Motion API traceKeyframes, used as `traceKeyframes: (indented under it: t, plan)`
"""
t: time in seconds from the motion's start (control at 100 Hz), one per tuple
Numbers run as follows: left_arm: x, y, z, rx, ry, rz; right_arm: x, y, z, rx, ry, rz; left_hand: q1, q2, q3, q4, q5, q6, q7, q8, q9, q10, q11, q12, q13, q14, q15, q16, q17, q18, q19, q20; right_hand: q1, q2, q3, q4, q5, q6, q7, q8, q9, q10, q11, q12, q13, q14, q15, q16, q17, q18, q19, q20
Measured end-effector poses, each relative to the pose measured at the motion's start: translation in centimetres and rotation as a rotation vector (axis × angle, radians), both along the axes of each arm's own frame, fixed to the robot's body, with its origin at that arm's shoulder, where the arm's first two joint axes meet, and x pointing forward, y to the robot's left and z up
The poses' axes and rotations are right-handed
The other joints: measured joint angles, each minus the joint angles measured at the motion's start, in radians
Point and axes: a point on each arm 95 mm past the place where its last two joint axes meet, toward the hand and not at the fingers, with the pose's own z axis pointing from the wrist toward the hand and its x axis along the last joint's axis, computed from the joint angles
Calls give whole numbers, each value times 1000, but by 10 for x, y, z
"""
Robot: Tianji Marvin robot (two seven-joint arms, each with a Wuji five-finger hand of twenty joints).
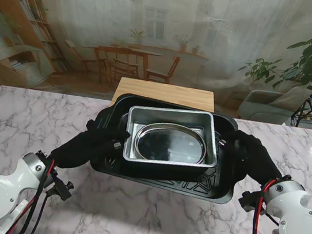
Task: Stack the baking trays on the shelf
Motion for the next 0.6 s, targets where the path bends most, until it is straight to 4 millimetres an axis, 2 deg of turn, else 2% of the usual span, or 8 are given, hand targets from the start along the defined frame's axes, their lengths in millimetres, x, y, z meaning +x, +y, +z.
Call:
traceKeyframes:
  t: [0.3,0.39,0.6]
  plan:
    - [11,4,-3,11,6,31,9,13,13,23,10,-25,0,-9,0,0,0,0,0,11,12,0,2,0,3,0,0,-17,-11,0,0,0,0,0,0,0,0,0,-1,0,-9,-7,-4,0,-27,0,0,0,-6,-16,0,-2]
    - [15,5,-6,25,8,38,11,16,16,36,17,-34,25,-10,0,0,0,0,0,11,12,0,2,0,4,0,0,-17,-29,0,1,0,0,0,0,0,0,0,-2,0,-13,-9,-5,0,-38,0,0,0,-14,-17,0,-2]
    - [24,7,-6,53,3,49,16,22,24,46,13,-42,25,-10,0,0,0,-14,0,19,12,0,2,0,5,0,0,-17,-58,0,1,-25,0,0,0,0,0,0,-2,0,-14,-9,-5,0,-38,0,1,0,-16,-17,0,-2]
